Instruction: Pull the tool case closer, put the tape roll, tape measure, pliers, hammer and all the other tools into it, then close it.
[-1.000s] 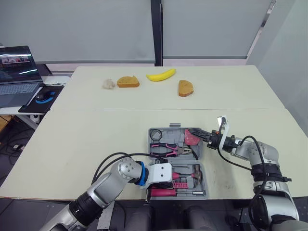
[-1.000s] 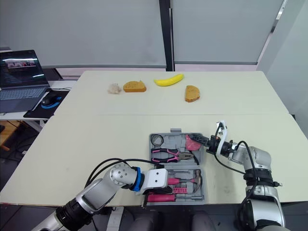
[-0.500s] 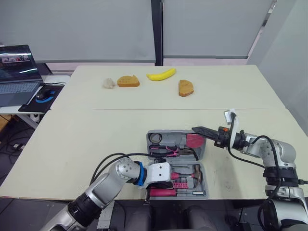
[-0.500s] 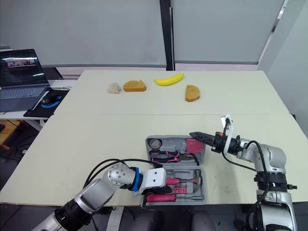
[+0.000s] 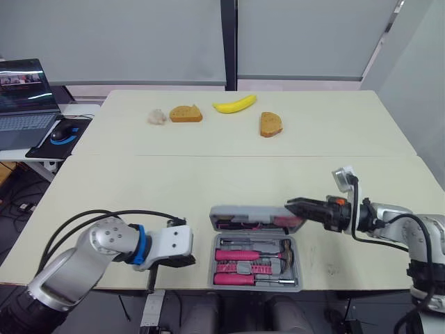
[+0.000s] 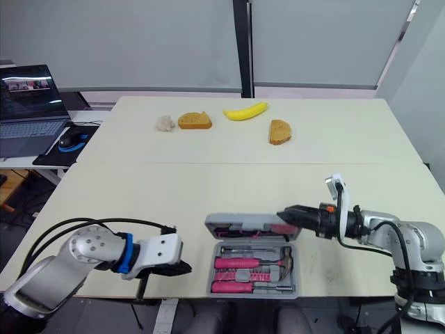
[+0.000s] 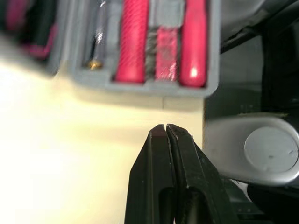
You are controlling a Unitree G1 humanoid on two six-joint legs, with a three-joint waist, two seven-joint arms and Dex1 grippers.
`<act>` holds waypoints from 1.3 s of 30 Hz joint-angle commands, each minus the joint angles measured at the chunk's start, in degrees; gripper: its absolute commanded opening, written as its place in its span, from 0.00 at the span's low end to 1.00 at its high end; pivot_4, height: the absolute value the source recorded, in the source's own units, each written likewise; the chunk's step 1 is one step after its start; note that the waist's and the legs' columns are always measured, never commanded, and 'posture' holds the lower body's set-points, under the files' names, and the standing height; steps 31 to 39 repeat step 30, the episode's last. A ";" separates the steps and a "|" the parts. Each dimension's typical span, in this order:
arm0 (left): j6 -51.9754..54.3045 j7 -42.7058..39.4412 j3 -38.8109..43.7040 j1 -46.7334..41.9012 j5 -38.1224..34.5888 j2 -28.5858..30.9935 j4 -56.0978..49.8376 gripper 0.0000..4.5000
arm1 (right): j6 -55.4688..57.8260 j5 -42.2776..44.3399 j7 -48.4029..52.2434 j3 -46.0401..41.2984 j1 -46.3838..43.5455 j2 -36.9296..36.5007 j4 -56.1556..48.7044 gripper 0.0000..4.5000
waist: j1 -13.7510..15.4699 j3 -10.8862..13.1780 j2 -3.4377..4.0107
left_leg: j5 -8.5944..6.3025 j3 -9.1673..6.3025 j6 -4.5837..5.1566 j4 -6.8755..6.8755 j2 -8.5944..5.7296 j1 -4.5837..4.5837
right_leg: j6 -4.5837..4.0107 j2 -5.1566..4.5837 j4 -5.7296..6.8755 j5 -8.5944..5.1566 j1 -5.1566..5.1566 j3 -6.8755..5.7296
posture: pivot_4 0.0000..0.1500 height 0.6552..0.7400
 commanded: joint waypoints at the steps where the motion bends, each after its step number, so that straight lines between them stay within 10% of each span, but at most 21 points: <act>1: -2.66 1.50 1.84 -0.49 1.34 0.14 4.49 0.00 | 3.07 7.10 -1.73 -4.64 0.80 -2.38 -6.08 1.00 | 0.13 0.10 -0.01 | 0.00 0.01 0.00 0.00 0.00 0.00 | 0.01 -0.01 0.00 0.00 0.00 0.00 | 1.00 1.00; 5: -7.37 4.55 1.81 -3.49 2.76 -3.44 10.15 0.00 | 2.99 10.38 -4.07 -6.97 3.40 -5.84 -11.29 1.00 | 0.87 0.18 -0.07 | 0.00 0.00 0.00 0.02 0.01 0.00 | 0.02 -0.02 -0.01 0.00 -0.03 -0.03 | 1.00 1.00; 8: -9.60 7.31 2.42 -5.73 2.91 -7.24 14.13 0.13 | -10.86 -4.29 -5.12 -1.16 7.78 -10.30 -15.49 1.00 | 1.34 0.20 -0.11 | 0.00 0.01 0.00 0.02 0.00 -0.04 | 0.04 -0.04 -0.05 0.01 -0.07 -0.05 | 1.00 1.00; 13: -13.58 12.60 4.03 -8.47 2.28 -14.25 20.27 0.48 | -39.79 -33.16 -11.18 9.90 12.29 -13.95 -8.43 1.00 | 1.30 0.24 -0.21 | 0.00 0.10 -0.01 0.05 -0.05 -0.07 | 0.12 -0.08 -0.05 0.04 -0.06 -0.06 | 1.00 1.00; 20: -20.59 18.00 3.94 -11.03 5.33 -19.09 28.50 0.97 | -59.46 -48.93 -17.49 14.15 13.68 -8.99 4.81 1.00 | 1.12 0.25 -0.22 | 0.02 0.12 -0.03 0.06 -0.03 0.00 | 0.12 -0.02 0.04 0.05 0.00 -0.02 | 1.00 1.00; 39: -30.85 27.42 5.52 -15.93 8.03 -25.63 41.58 0.99 | -68.35 -56.06 -25.20 13.18 9.76 -1.42 16.55 1.00 | 0.94 0.24 -0.22 | 0.03 0.11 -0.04 0.16 -0.08 0.08 | 0.15 0.02 0.09 0.09 0.06 0.02 | 1.00 1.00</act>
